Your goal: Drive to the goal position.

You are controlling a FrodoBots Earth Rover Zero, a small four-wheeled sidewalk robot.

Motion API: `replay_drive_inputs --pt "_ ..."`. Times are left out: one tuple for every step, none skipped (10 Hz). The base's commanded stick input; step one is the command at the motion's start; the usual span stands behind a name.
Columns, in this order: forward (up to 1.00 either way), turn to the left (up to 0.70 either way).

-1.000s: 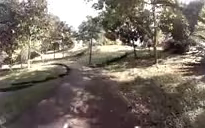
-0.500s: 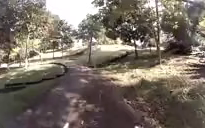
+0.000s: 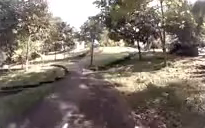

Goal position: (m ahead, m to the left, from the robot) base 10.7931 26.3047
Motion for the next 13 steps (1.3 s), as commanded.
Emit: replay_drive_inputs --pt "0.7 0.0" --pt "0.7 0.03" --pt "0.7 0.27" --pt "0.7 0.27" --pt "0.7 0.27" --pt "0.7 0.27" --pt "0.7 0.27" --pt "0.7 0.27" --pt "0.7 0.27" --pt "0.7 0.27" --pt "0.7 0.09" --pt "0.7 0.0" --pt "0.7 0.0"
